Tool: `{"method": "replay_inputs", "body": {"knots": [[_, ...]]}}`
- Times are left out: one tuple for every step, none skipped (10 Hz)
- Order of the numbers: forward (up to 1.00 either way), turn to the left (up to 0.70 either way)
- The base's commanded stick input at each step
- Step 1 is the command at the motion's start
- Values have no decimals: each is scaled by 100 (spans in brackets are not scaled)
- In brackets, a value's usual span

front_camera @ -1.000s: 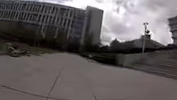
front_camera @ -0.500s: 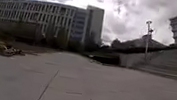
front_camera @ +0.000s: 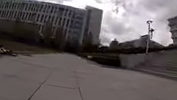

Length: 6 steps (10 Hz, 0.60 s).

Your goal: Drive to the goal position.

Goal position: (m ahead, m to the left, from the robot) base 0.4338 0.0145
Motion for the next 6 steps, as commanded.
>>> {"method": "replay_inputs", "body": {"knots": [[100, -4], [100, -4], [100, -4], [100, -4], [100, -3], [100, -1]]}}
